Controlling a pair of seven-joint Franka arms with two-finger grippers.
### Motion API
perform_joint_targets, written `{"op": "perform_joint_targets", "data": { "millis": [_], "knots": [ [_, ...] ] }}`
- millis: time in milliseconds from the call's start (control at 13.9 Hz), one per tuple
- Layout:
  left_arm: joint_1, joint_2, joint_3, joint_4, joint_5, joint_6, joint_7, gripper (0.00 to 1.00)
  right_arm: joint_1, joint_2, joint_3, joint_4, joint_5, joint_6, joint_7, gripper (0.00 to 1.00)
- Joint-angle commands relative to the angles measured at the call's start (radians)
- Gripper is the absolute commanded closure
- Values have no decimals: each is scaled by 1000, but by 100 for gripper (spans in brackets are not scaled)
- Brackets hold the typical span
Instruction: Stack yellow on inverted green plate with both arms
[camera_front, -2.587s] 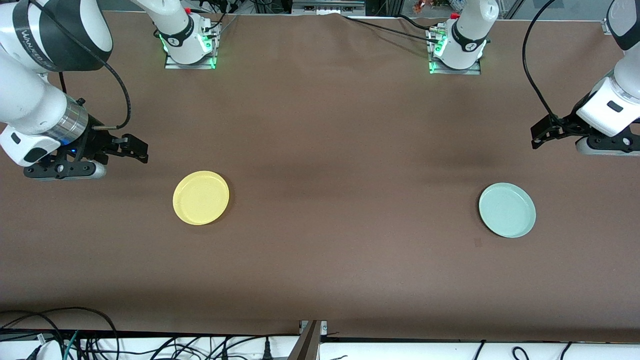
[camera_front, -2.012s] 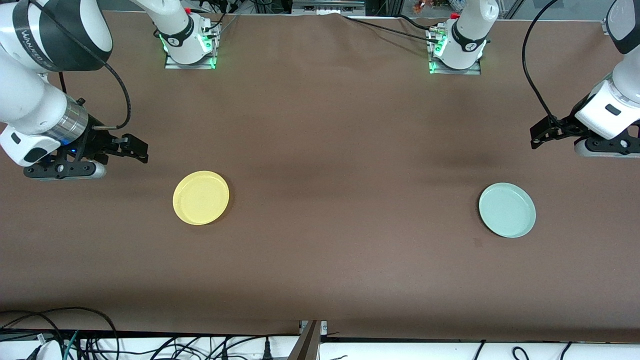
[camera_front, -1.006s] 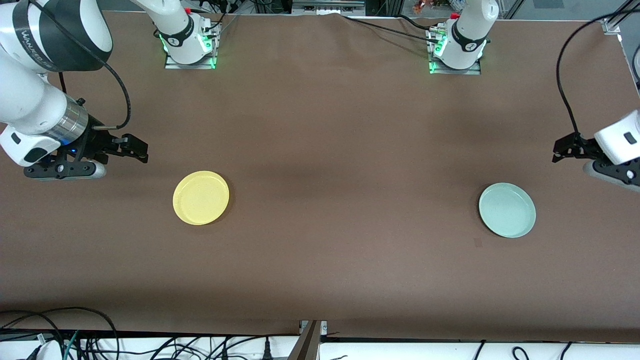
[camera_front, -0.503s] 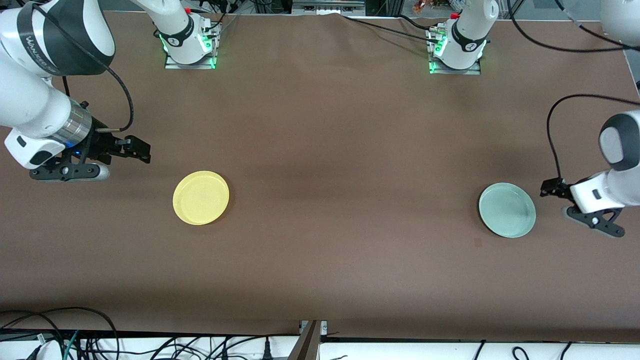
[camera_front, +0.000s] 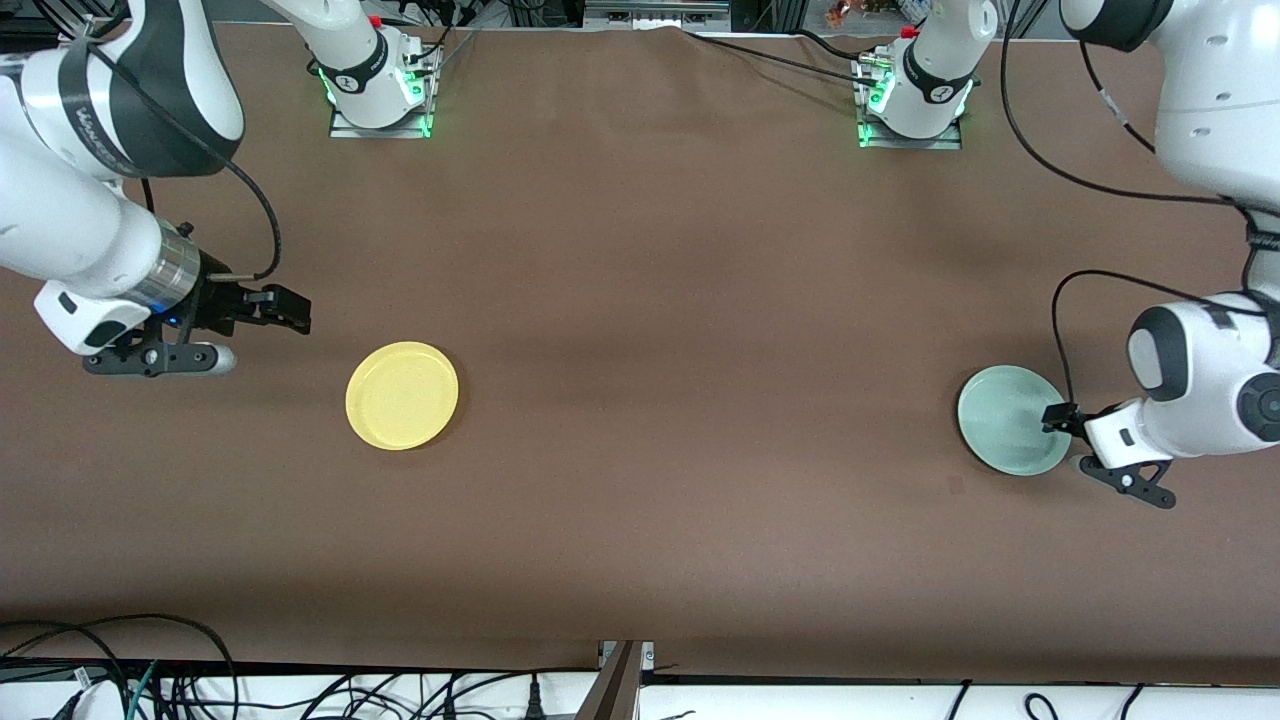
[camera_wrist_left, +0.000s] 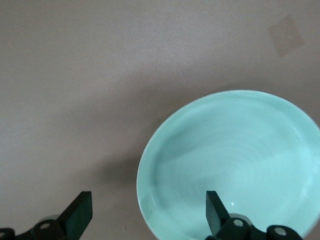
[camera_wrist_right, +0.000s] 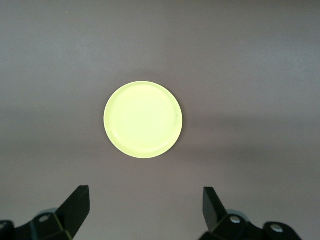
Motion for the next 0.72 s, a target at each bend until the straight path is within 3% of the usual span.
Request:
{"op": "perform_joint_targets", "data": {
  "millis": [0, 144, 216, 431, 647],
  "knots": [
    [20, 55, -3, 49, -27, 37, 39, 4, -42, 49, 4, 9, 34, 28, -3, 0],
    [20, 60, -3, 49, -27, 37, 39, 58, -61, 50, 4, 7, 40, 16, -15, 0],
    [20, 64, -3, 48, -30, 37, 39, 79, -61, 53, 4, 6, 40, 8, -15, 0],
    [27, 91, -7, 49, -31, 39, 37, 100, -62, 108, 4, 7, 64, 11, -15, 0],
    [28, 81, -10, 51, -30, 36, 31, 100, -61, 157, 6, 10, 77, 7, -3, 0]
  ]
}}
